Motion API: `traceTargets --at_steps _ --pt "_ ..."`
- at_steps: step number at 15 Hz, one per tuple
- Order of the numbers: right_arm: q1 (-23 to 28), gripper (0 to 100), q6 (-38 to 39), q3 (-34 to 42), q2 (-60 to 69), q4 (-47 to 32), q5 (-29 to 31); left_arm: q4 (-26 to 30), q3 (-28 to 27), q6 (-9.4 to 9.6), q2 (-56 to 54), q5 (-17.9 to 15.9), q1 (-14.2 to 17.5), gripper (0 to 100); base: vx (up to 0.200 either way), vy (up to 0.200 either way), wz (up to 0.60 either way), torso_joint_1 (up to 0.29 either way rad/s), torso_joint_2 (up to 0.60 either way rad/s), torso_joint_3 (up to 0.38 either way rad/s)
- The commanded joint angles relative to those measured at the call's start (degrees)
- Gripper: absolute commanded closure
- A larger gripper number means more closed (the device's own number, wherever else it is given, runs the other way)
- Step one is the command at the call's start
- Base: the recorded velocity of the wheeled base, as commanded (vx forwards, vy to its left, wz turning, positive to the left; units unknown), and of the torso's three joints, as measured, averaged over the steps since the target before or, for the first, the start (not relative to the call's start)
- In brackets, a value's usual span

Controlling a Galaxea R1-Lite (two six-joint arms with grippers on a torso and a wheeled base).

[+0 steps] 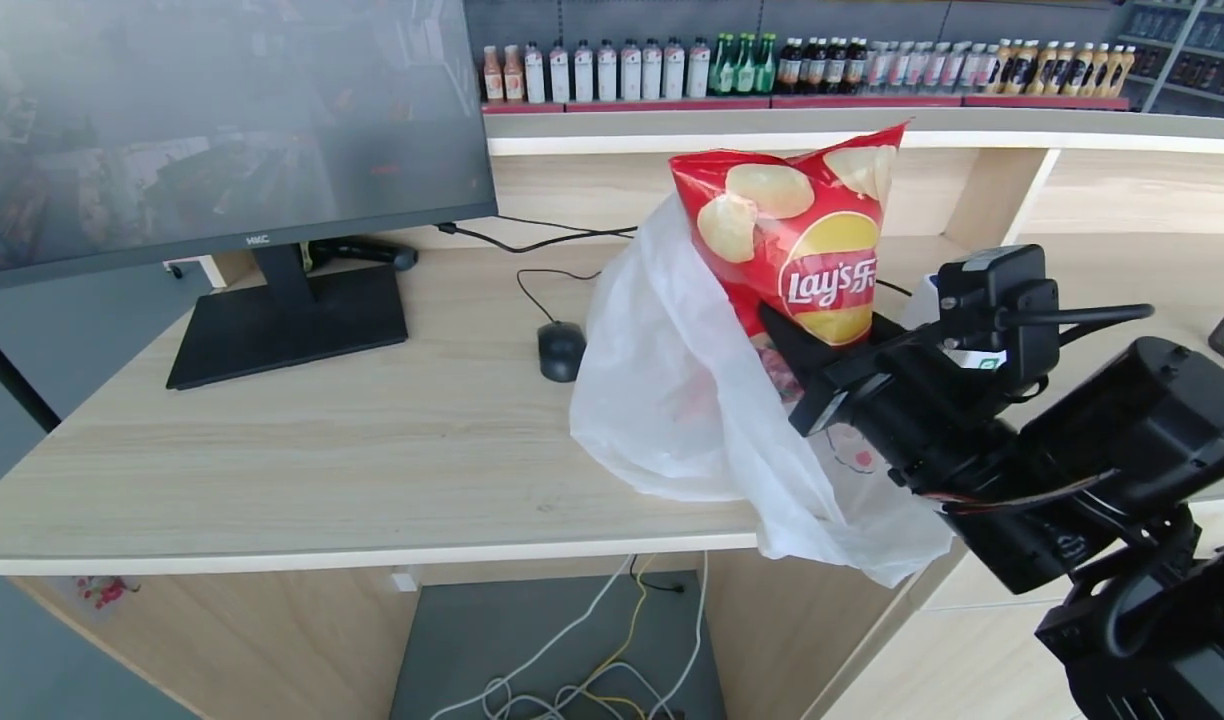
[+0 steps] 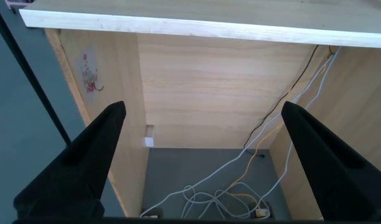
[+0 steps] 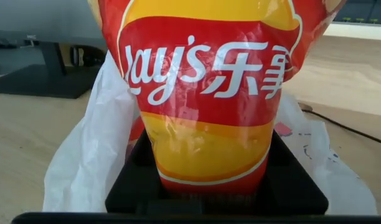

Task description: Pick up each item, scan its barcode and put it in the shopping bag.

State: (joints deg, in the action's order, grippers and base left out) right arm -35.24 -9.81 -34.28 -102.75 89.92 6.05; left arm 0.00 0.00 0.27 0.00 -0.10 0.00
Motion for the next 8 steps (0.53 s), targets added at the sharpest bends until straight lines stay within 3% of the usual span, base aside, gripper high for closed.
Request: traceTargets --at_steps 1,5,8 --pt "0.0 100 0.8 1.0 -0.2 0.1 -2.4 0.0 0.0 0.00 0.0 0.0 -0.1 0 0.000 0.000 0.00 0.000 0.00 0.000" --pt "0.4 100 2.8 4.7 -0.2 0.1 -4.2 0.0 0.0 0.00 0.0 0.0 0.0 0 0.000 0.000 0.00 0.000 0.00 0.000" --pt "3.7 100 3.2 5.8 -2.4 0.1 -4.6 0.0 0.0 0.08 0.0 0.0 0.0 0 0.000 0.000 0.00 0.000 0.00 0.000"
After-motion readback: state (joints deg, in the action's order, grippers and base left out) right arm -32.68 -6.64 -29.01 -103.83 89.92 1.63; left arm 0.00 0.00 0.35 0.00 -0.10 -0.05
